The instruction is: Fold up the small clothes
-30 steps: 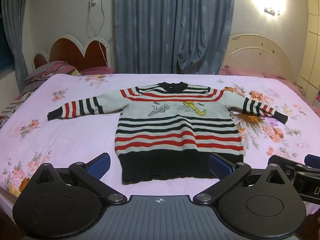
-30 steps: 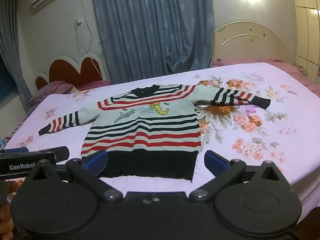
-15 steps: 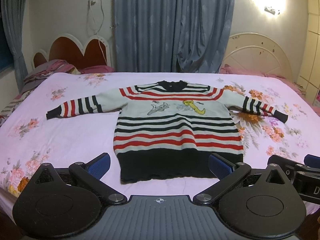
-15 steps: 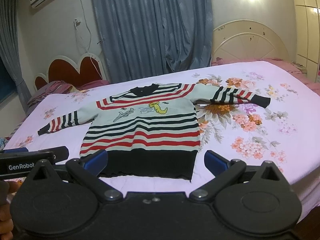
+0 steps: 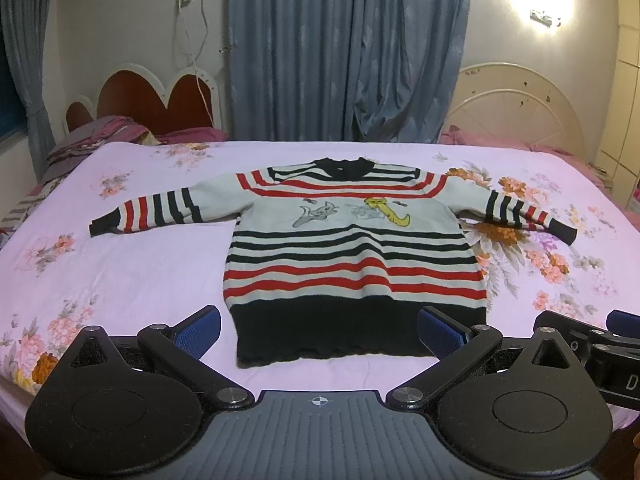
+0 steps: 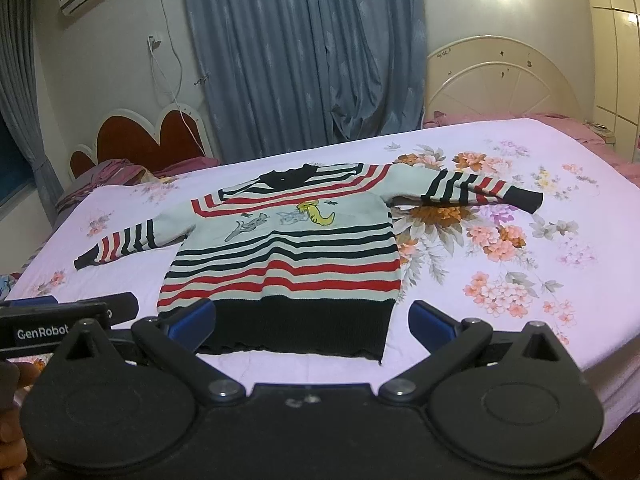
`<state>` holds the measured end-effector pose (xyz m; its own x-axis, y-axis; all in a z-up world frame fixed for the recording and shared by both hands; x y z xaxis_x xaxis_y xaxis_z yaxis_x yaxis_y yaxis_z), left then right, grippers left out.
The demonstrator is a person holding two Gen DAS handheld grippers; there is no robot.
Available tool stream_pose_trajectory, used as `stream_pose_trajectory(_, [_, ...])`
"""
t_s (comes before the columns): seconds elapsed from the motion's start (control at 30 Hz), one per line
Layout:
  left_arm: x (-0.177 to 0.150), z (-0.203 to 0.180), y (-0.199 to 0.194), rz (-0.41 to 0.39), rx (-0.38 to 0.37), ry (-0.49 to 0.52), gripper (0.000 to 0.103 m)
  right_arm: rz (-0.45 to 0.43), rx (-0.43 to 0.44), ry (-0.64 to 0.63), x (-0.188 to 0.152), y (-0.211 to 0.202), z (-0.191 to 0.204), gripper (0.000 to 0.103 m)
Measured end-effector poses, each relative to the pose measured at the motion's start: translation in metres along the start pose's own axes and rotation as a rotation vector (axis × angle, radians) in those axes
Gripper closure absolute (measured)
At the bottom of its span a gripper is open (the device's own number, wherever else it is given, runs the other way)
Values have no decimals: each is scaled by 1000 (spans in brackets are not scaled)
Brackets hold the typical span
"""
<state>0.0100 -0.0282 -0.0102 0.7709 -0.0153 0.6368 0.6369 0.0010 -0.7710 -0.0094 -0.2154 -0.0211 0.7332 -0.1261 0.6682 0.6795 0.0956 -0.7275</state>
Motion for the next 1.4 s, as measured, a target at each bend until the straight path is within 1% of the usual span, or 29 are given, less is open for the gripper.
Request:
stream_pose_trajectory(0.6, [6,0,10,20,4,2,0,13,0,4,0,11,-3,1])
stream_pose_trajectory(1.2, [25,7,38,62,8,10,0,59,-4,19,18,40,-3,1])
stream_pose_trajectory(1.4, [34,13,54,74,13,0,0,67,-13,12,25,50,1,1])
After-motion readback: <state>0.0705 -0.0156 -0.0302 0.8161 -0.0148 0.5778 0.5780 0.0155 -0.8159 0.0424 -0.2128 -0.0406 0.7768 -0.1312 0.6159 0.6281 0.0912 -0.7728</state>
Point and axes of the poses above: each gripper's, at about its wrist camera, not at the fingertips, and y roughly the way its jaws point, z to its left, x to its top, the point moved 1 cm from there along y, roughly the way its jaws point, and after that the axes turned 13 degrees about z, right-handed, at the moved point
